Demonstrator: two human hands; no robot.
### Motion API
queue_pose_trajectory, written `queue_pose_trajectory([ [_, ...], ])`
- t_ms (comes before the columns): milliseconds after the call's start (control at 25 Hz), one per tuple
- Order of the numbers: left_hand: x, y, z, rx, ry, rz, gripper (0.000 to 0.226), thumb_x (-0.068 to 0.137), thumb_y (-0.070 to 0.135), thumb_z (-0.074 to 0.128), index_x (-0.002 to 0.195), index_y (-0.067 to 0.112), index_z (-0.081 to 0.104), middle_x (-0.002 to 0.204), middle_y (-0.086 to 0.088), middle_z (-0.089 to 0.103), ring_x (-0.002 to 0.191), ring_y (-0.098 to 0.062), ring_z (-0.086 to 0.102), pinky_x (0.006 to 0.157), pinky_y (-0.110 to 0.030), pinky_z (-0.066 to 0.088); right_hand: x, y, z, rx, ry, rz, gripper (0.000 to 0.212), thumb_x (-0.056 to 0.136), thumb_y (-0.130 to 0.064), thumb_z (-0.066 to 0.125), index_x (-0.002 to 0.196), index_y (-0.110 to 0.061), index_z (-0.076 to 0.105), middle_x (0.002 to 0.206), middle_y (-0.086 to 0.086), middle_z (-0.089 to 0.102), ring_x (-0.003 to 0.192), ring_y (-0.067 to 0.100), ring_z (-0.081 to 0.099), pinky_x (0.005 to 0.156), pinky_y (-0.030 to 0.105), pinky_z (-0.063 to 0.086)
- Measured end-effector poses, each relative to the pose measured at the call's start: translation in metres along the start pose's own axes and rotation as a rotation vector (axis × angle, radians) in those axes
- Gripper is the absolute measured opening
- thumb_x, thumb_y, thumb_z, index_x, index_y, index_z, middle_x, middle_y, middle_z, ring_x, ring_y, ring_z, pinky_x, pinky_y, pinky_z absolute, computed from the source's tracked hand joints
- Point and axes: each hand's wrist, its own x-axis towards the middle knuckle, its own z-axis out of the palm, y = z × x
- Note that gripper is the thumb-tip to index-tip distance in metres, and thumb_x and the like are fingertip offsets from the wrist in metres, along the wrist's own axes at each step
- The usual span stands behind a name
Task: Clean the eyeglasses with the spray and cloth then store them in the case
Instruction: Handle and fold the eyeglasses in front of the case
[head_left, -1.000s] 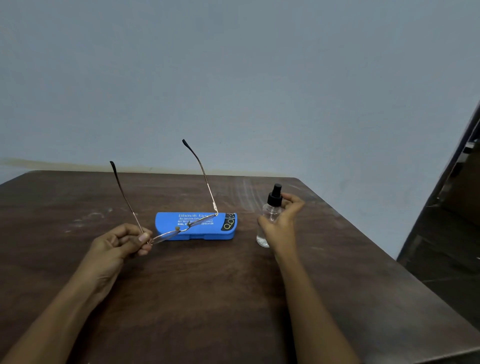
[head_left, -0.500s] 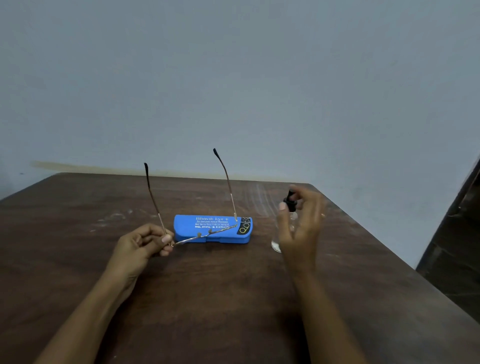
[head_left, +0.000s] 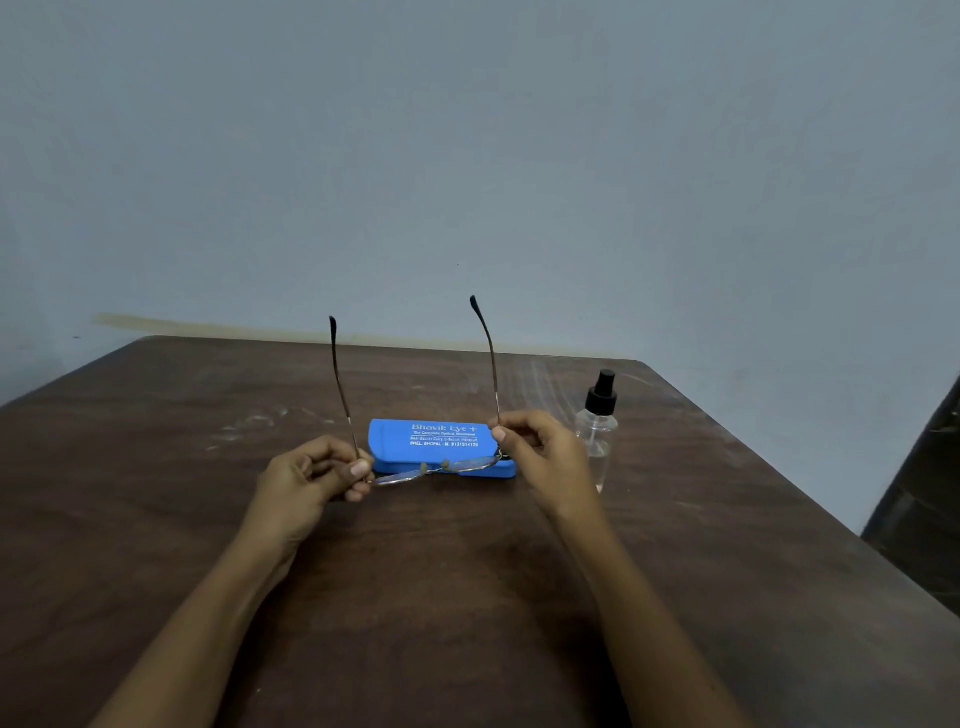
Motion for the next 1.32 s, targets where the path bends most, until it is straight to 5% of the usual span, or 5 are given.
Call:
queue_pose_trajectory([
  [360,0.0,-0.001,-0.001,0.178,0.101,0.085,0.018,0.074,-0.006,0.064,0.063,0.008,0.063,0.064,0.003,0.07,0.048,-0.001,0.056,0.05,-0.01,0.048,-0.002,0.003,-0.005,0.199,-0.084,0.065,0.03,0.081,0.001,0.061,0.069,-0.026,0.064,0.073,0.004,0.064,0.055,-0.001,0.054,0.048,0.011,0.04],
  [600,-0.006,0.003,-0.001,0.358,0.183,0.166,0.008,0.069,0.0,0.071,0.066,0.006,0.068,0.075,0.001,0.069,0.055,0.01,0.056,0.056,-0.002,0.04,-0.01,0.005,-0.008,0.352,-0.092,0.124,0.028,0.082,0.012,0.051,0.072,-0.009,0.065,0.074,0.003,0.065,0.053,0.001,0.057,0.056,0.013,0.048],
  [800,-0.012,0.006,-0.001,0.42,0.171,0.14,0.012,0.072,-0.001,0.067,0.07,0.009,0.073,0.055,0.028,0.065,0.053,0.008,0.057,0.054,0.001,0.038,-0.016,0.008,-0.009,0.512,-0.067,0.213,0.035,0.088,0.005,0.043,0.066,-0.006,0.068,0.064,0.004,0.067,0.057,0.01,0.058,0.055,0.016,0.049],
  [960,-0.017,0.007,-0.001,0.374,0.161,0.096,0.026,0.07,0.006,0.072,0.067,0.032,0.072,0.058,0.025,0.068,0.053,0.007,0.058,0.052,-0.001,0.041,-0.024,0.011,-0.008,0.5,-0.054,0.232,0.025,0.086,0.003,0.052,0.072,-0.007,0.07,0.06,0.003,0.067,0.057,0.01,0.057,0.056,0.015,0.049],
  [1320,-0.024,0.012,0.004,0.365,0.147,0.079,0.018,0.072,0.003,0.071,0.087,0.013,0.073,0.074,0.004,0.068,0.066,0.003,0.063,0.059,0.002,0.043,-0.033,0.014,-0.01,0.543,-0.105,0.298,0.017,0.083,0.007,0.055,0.078,-0.004,0.068,0.063,0.005,0.066,0.056,0.008,0.058,0.057,0.013,0.05],
])
